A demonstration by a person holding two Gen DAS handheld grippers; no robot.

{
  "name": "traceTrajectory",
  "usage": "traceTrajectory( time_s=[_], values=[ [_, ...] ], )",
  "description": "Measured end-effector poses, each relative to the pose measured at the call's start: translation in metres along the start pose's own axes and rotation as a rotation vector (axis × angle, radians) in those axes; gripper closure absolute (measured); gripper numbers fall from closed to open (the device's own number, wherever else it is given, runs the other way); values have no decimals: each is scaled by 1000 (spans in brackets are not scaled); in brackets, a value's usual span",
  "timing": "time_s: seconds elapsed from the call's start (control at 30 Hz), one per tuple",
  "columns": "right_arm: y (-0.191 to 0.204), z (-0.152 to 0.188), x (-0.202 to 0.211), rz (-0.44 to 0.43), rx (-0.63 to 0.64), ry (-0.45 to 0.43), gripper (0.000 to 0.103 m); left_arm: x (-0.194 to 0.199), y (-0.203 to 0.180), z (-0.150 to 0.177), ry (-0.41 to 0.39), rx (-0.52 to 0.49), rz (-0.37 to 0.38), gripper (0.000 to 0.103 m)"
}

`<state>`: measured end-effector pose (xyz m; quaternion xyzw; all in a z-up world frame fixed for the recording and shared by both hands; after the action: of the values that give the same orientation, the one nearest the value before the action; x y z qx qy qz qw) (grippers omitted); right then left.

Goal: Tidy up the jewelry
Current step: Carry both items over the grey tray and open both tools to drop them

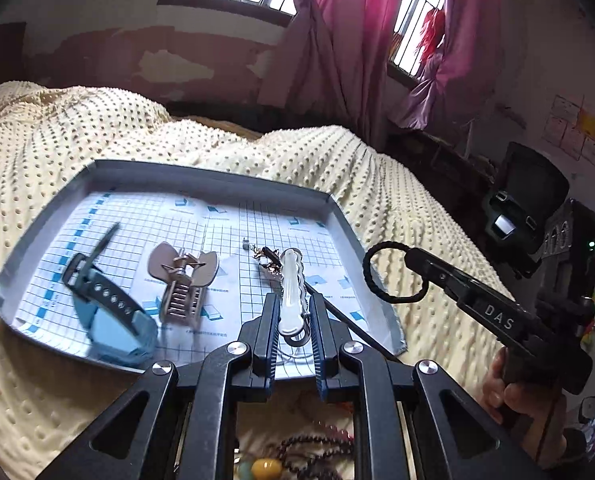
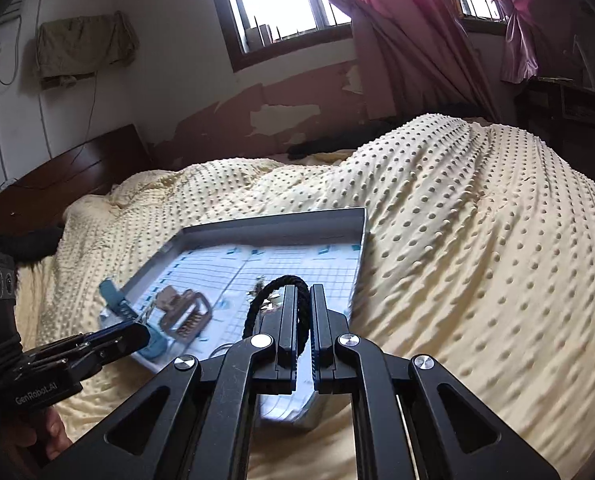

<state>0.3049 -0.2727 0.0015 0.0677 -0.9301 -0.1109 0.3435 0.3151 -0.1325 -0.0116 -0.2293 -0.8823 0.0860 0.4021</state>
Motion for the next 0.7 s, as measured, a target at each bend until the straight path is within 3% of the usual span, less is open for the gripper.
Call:
traceTrajectory(
  time_s=[0.27, 0.7],
  values=[
    [-8, 4, -20, -7, 18, 62, 98, -41, 7, 7, 80, 55, -56, 89],
    [-4, 21, -34, -34, 38, 130, 98, -46, 19, 15, 119, 56, -119, 89]
  ],
)
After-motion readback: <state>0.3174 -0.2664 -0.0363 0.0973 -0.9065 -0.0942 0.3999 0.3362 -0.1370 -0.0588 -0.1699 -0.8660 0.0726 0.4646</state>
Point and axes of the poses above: each gripper's, at about its wrist camera, not at the fingertips, and x roughly against the way its jaws point, y to its left, z to its underside, the point moved 7 cm from there along -x, roughly the way its jaws point, and after that the axes turned 9 degrees about y, right-handed, at the moved point
